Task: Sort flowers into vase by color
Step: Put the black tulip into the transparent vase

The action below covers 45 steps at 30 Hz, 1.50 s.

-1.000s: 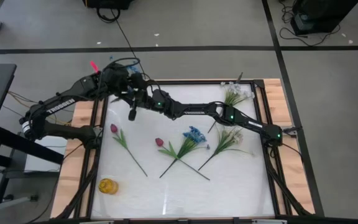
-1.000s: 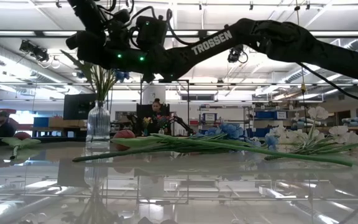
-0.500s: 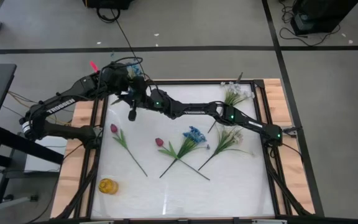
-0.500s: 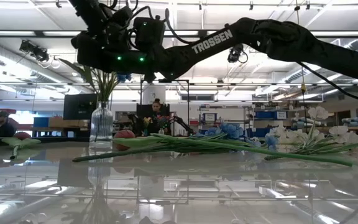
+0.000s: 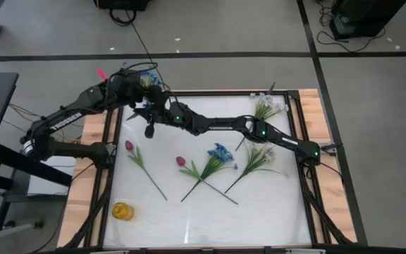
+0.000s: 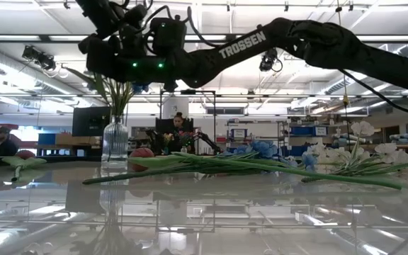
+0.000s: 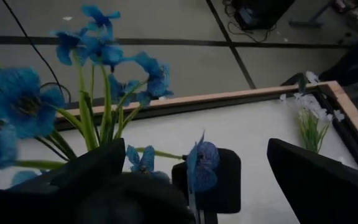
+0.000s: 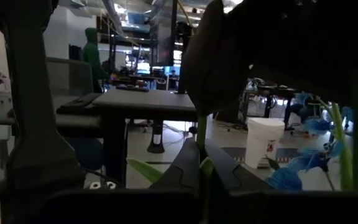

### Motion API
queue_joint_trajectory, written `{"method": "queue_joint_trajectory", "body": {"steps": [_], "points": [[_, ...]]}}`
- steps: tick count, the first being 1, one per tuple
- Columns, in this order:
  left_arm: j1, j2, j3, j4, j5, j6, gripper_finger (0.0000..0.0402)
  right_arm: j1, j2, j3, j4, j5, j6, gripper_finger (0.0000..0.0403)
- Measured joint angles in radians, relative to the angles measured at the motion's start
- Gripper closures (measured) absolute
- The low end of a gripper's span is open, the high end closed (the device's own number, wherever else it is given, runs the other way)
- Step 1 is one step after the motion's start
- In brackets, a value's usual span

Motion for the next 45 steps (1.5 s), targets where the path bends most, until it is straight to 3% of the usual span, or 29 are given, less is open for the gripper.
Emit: {"method": "queue_joint_trajectory", "body": {"steps": [23, 45], "points": [[0.046, -0.103, 0.022, 0.041, 0.016, -0.017, 0.0001, -0.003, -0.003, 0.002, -0.018, -0.002, 0.054, 0.0398], [0.051, -0.163, 0.029, 0.066, 0.145, -0.062, 0.0001, -0.001, -0.005, 0.000, -0.074, -0.015, 0.063, 0.0400]]}}
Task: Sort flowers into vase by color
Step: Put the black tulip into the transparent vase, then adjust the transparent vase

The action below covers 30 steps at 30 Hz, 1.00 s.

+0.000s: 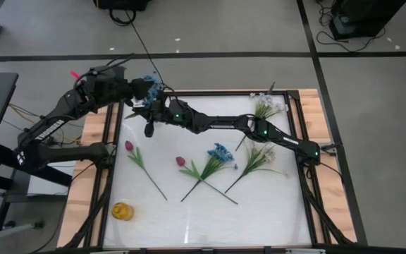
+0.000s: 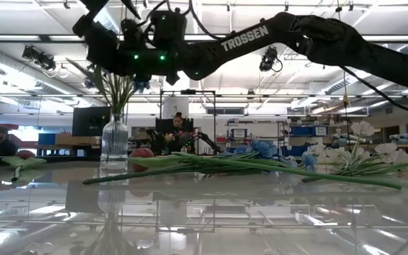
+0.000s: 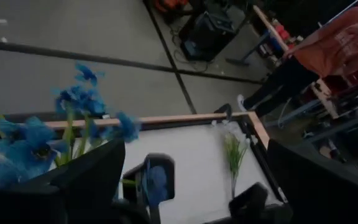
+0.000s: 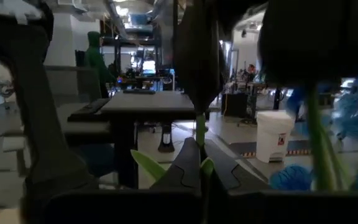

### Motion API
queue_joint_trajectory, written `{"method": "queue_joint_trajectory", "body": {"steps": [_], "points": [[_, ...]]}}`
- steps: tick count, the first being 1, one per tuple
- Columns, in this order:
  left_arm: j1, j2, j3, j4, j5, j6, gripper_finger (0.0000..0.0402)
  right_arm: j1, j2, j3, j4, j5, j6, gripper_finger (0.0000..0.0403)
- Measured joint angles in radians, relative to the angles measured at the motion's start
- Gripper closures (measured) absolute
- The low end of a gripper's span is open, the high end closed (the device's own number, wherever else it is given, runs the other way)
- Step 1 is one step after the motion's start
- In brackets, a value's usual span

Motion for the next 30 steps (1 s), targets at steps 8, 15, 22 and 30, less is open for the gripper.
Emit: {"method": "queue_joint_trajectory", "body": {"steps": [8, 15, 22, 30], "points": [[0.005, -0.058, 0.030, -0.015, -0.015, 0.013, 0.0001, 0.000, 0.036, -0.018, -0.095, -0.017, -0.025, 0.0400], [0.006, -0.073, 0.037, -0.029, -0.014, 0.012, 0.0001, 0.003, 0.006, -0.015, -0.071, -0.034, -0.010, 0.0400], [0.005, -0.070, 0.035, -0.031, -0.011, 0.018, 0.0001, 0.005, -0.001, -0.013, -0.066, -0.048, 0.012, 0.0400], [0.005, -0.069, 0.035, -0.041, -0.012, 0.047, 0.0001, 0.004, -0.017, -0.012, -0.076, -0.083, 0.043, 0.0399]]}}
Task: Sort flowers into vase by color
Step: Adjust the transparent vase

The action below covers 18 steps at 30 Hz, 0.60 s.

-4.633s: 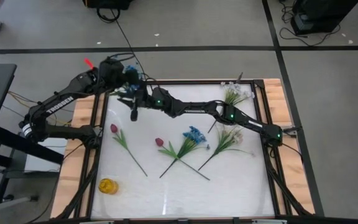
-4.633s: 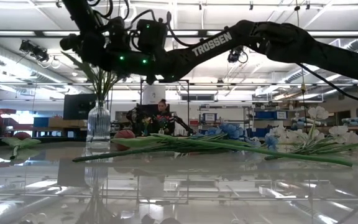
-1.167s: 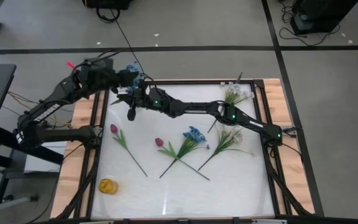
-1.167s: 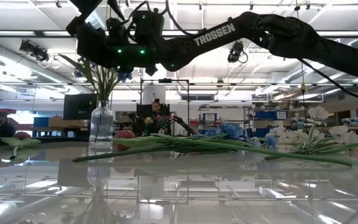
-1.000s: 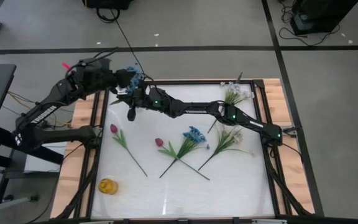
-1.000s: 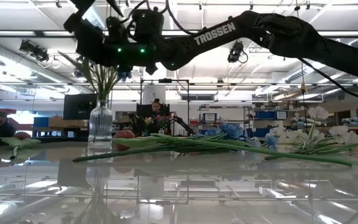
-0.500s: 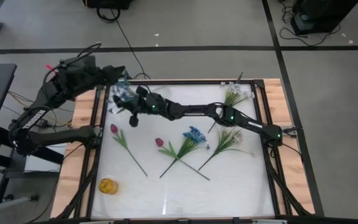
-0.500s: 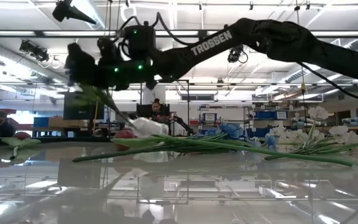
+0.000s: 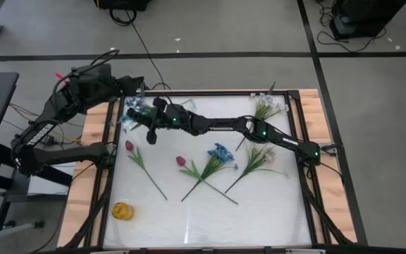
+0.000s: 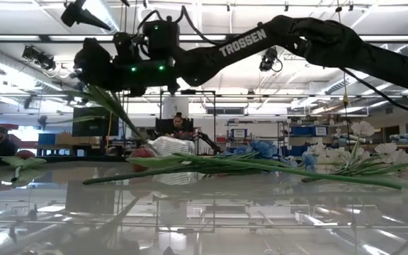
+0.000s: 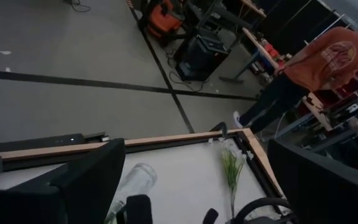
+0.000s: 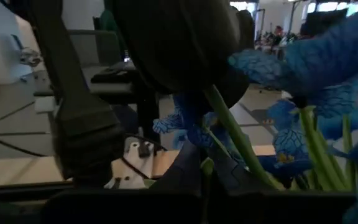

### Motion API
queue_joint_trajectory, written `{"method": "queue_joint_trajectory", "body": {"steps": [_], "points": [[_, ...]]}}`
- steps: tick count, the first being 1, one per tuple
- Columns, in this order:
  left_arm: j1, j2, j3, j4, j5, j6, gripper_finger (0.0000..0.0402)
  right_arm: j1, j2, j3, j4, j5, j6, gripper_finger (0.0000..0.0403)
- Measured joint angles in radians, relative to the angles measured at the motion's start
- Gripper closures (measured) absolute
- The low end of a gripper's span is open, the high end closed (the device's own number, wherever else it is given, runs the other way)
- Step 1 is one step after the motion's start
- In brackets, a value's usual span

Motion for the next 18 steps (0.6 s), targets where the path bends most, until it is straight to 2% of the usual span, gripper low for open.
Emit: {"method": "queue_joint_trajectory", "body": {"steps": [3, 6, 11, 14, 18], "points": [[0.000, 0.001, -0.001, -0.011, -0.003, 0.012, 0.0001, 0.000, 0.000, 0.000, -0.052, -0.040, 0.046, 0.0374], [0.000, 0.002, -0.001, -0.034, -0.003, 0.038, 0.0001, 0.000, 0.000, 0.001, -0.144, -0.069, 0.101, 0.0331], [0.000, 0.002, -0.002, -0.115, -0.004, 0.061, 0.0001, -0.005, -0.011, 0.001, -0.395, -0.135, 0.131, 0.0263], [0.000, 0.002, -0.002, -0.164, -0.003, 0.066, 0.0001, -0.005, -0.046, 0.001, -0.585, -0.147, 0.092, 0.0235], [0.000, 0.002, -0.002, -0.207, -0.006, 0.088, 0.0001, -0.006, -0.116, 0.001, -0.795, -0.119, -0.066, 0.0217]]}}
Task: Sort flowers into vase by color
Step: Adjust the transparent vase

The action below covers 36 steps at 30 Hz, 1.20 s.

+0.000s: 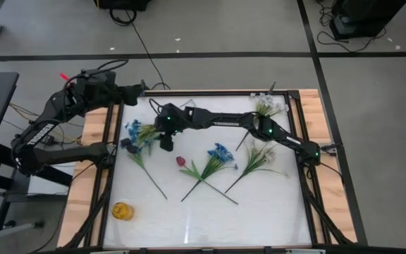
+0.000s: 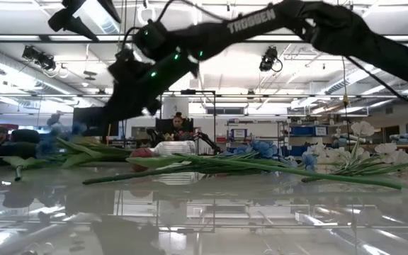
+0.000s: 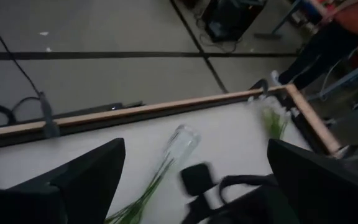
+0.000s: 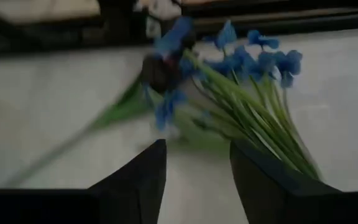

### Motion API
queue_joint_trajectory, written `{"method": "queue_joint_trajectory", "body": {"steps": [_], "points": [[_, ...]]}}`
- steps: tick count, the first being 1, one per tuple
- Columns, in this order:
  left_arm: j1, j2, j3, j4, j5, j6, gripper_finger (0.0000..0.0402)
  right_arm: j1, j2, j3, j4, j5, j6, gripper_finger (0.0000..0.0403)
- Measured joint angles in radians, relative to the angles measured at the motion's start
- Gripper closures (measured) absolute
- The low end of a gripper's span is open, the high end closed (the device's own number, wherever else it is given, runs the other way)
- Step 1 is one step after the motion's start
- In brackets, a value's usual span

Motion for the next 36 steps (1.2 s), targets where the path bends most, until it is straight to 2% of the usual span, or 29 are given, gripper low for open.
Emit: {"method": "queue_joint_trajectory", "body": {"steps": [7, 13, 16, 20, 27, 31, 36], "points": [[-0.001, 0.000, -0.003, -0.186, -0.001, 0.083, 0.0001, -0.029, -0.075, 0.000, -0.330, 0.158, -0.296, 0.0206], [-0.007, -0.002, -0.035, -0.238, -0.001, 0.076, 0.0001, -0.085, -0.073, 0.001, -0.469, 0.158, -0.402, 0.0188], [-0.031, 0.005, -0.061, -0.230, -0.002, 0.058, 0.0002, -0.106, -0.073, 0.001, -0.490, 0.142, -0.395, 0.0177], [-0.080, 0.033, -0.150, -0.141, -0.007, 0.050, 0.0002, -0.130, -0.080, 0.001, -0.551, 0.102, -0.315, 0.0171], [-0.138, 0.153, -0.302, 0.150, -0.005, 0.060, 0.0002, -0.183, -0.158, 0.000, -0.710, -0.108, -0.225, 0.0184], [-0.132, 0.278, -0.303, 0.197, -0.004, 0.103, 0.0002, -0.219, -0.237, 0.000, -0.757, -0.129, -0.224, 0.0195], [-0.102, 0.434, -0.302, 0.303, 0.055, 0.136, 0.0002, -0.273, -0.334, 0.000, -0.831, -0.135, -0.202, 0.0197]]}}
